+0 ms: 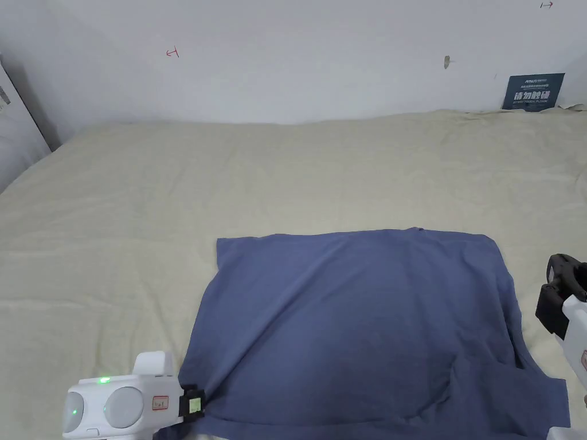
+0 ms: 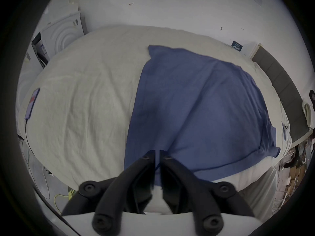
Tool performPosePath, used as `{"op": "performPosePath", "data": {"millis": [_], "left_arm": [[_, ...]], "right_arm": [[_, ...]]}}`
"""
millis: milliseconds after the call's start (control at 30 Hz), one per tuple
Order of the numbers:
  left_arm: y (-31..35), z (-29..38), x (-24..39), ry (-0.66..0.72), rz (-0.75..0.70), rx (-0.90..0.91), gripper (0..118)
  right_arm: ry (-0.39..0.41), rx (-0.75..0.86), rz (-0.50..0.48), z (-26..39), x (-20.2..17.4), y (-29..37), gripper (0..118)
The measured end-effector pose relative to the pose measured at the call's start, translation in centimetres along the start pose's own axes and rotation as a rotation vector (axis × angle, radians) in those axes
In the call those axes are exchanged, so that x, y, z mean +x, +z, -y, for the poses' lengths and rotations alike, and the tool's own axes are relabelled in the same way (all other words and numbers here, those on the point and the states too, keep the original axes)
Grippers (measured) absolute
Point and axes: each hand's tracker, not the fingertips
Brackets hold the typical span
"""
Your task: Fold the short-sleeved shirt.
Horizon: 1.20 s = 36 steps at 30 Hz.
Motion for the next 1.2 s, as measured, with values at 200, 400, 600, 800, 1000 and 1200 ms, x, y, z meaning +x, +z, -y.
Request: {"op": "performPosePath", "data": {"millis": [200, 400, 600, 800, 1000, 1200], "left_arm": [[-0.3, 1.2, -0.4, -0.013, -0.028, -0.035, 83], [-1.4, 1.9, -0.1, -0.021, 0.009, -0.097, 9], [-0.8, 2.1, 0.8, -0.017, 0.001, -0.021, 0], [1.6, 0.8, 0.8, 0.060, 0.070, 0.056, 0], [2.7, 0.2, 1.4, 0.038, 0.076, 0.085, 0], [3.2, 0.0, 1.5, 0.035, 0.083, 0.097, 0]], "right_arm": [[-0.003, -0.029, 0.005, 0.8, 0.5, 0.1, 0], [-0.013, -0.047, 0.018, 1.4, 1.4, 0.4, 0], [-0.037, -0.113, 0.024, 2.6, 2.9, 0.6, 0], [-0.116, -0.388, -0.019, 7.0, 4.5, -0.6, 1], [-0.199, -0.582, -0.024, 11.8, 5.2, -1.1, 75], [-0.182, -0.682, -0.024, 15.3, 5.0, -1.3, 98]]}}
